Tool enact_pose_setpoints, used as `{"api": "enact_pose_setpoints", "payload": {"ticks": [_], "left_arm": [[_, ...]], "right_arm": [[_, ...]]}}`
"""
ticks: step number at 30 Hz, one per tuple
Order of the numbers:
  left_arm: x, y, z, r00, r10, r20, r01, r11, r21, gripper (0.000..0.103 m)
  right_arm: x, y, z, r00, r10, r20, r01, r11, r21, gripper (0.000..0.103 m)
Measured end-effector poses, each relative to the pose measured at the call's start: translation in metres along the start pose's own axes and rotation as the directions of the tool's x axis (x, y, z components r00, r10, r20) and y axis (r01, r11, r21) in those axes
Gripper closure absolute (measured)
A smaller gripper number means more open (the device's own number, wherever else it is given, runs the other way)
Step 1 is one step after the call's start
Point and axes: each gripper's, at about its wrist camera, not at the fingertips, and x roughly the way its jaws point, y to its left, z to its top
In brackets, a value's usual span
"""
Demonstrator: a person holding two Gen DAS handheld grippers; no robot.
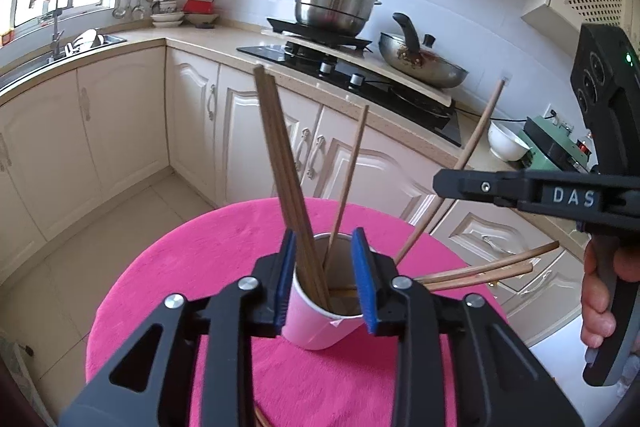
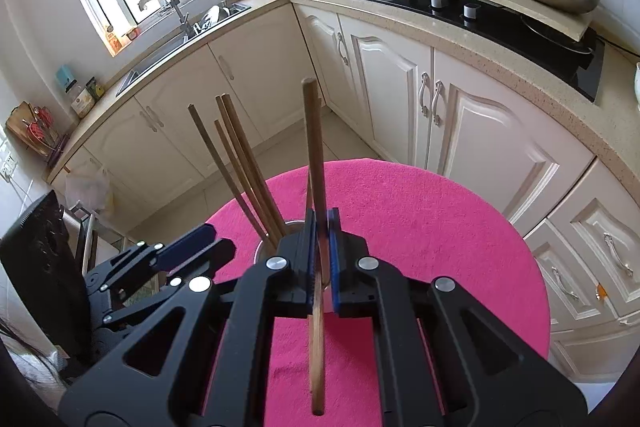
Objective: Organize utensils
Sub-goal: 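Carry the left gripper's chopstick into the cup and open while the right gripper does likewise, then lower the left gripper onto a chopstick and close while the right gripper grasps another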
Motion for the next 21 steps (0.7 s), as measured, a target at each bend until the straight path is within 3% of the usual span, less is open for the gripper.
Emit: {"api": "enact_pose_setpoints", "payload": {"ticks": [21], "left_arm": [[-0.055,-0.005,0.004,0.996,0.08,0.03,-0.08,0.997,-0.001,0.058]], "right_arm": [[-0.032,0.017,-0.008,0.999,-0.022,0.038,0.021,1.0,0.01,0.093]]}}
